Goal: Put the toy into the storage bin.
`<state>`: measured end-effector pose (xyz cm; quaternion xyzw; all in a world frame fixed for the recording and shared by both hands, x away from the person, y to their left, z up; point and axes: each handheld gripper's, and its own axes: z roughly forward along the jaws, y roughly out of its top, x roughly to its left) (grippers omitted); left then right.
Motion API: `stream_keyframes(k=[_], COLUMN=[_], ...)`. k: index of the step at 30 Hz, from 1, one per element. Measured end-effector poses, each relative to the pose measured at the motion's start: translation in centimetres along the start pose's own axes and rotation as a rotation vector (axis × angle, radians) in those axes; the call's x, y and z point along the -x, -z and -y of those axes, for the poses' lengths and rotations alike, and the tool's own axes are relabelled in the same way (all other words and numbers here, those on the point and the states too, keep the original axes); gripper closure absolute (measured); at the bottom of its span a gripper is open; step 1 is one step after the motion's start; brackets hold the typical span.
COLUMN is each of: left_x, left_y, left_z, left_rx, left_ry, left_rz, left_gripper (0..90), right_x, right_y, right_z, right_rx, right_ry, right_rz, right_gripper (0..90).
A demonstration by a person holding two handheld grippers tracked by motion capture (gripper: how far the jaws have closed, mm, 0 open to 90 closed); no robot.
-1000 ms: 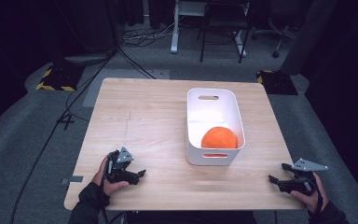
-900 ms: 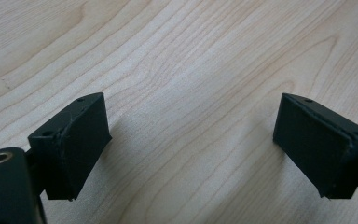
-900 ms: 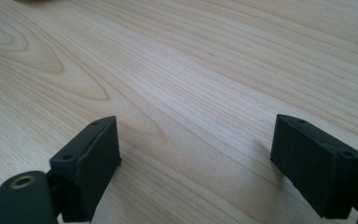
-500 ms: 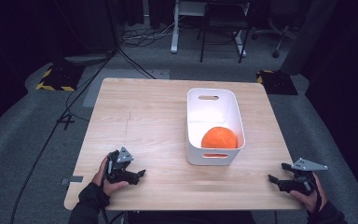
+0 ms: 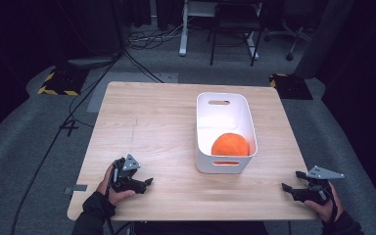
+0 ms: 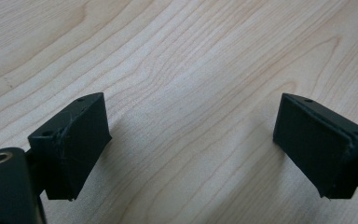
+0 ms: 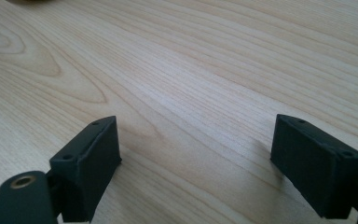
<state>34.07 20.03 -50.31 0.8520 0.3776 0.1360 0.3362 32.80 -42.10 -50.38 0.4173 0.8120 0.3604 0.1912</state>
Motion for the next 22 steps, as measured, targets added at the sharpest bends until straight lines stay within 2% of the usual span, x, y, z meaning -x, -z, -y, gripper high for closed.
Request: stream_keyframes(k=[18, 22], left_x=[-0.09, -0.06], left_y=[-0.03, -0.05], left_z=[-0.07, -0.08], left_rx=[0.002, -0.003], left_ry=[-0.007, 0.002], left_rz=[-0.01, -0.005], left_gripper=[10.8, 10.8], right_x=[0.03, -0.09], right_y=[0.04, 0.02], right_z=[0.0, 0.0], right_rx=[-0.004, -0.004], right_ry=[0.003, 0.025], right_rz=[-0.002, -0.021], right_gripper=[15.5, 14.8])
